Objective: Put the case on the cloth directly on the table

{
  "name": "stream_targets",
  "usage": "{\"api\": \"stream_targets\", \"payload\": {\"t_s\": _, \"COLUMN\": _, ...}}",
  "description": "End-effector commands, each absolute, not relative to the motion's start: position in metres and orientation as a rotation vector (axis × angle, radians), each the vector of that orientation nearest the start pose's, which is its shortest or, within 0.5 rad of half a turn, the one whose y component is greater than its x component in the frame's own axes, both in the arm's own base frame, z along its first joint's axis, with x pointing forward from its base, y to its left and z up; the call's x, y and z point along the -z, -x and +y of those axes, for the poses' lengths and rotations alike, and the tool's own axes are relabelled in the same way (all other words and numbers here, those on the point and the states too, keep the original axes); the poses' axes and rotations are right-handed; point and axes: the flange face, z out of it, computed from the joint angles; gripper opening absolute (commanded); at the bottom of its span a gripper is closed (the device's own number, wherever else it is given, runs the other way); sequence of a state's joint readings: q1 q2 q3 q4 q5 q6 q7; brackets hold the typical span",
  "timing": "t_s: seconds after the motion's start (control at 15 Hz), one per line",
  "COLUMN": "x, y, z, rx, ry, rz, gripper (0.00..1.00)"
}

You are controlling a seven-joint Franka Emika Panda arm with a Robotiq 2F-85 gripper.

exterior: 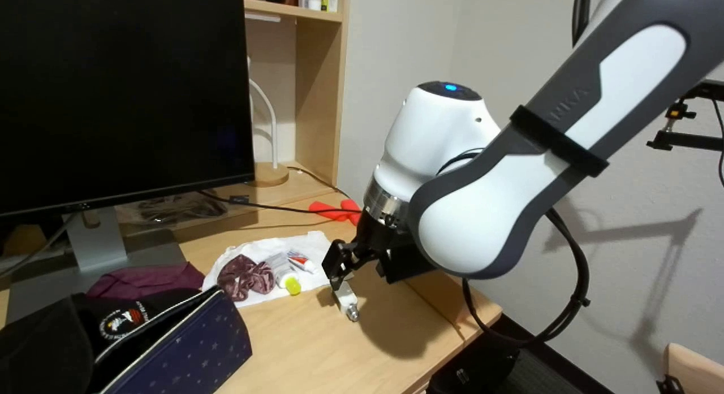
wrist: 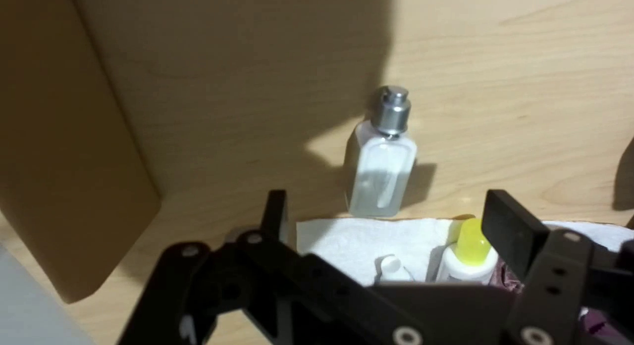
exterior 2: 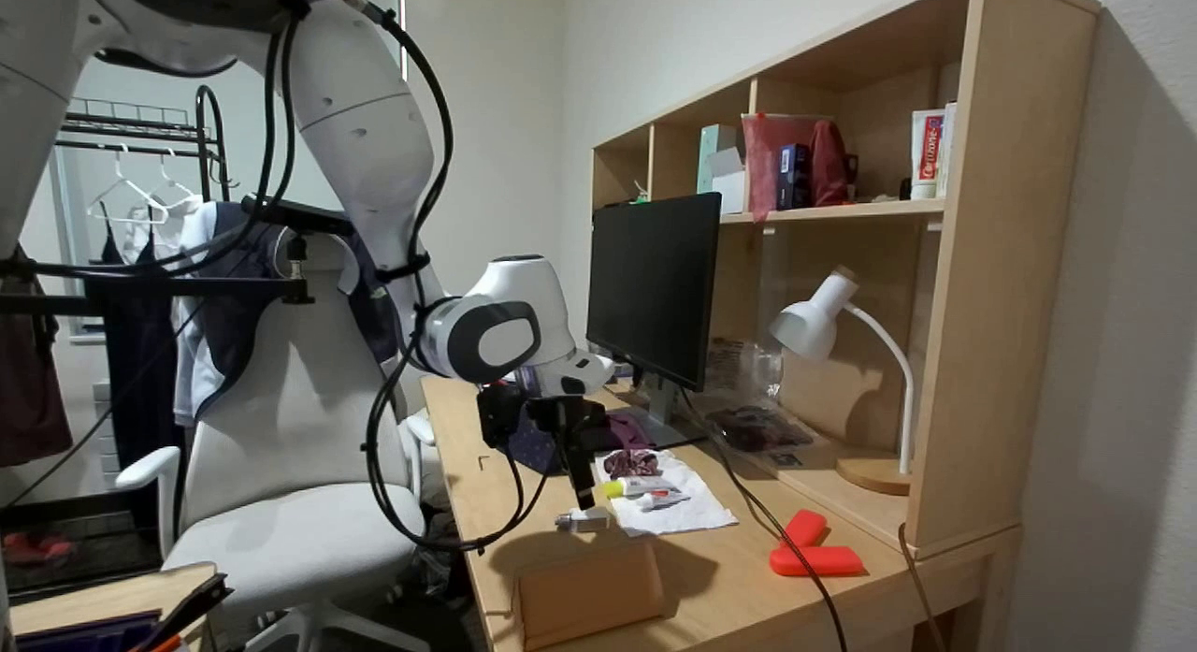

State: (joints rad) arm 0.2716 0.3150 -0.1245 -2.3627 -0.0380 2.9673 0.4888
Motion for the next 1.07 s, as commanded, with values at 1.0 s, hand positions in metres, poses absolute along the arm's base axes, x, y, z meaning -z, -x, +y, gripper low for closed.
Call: {"api": "stream_targets", "payload": {"t_s": 1.0, "x": -0.172, "y": -0.525, "z": 0.103, "rx": 0.449, "ry": 2.978, "rz": 0.443, "gripper": 0.95}}
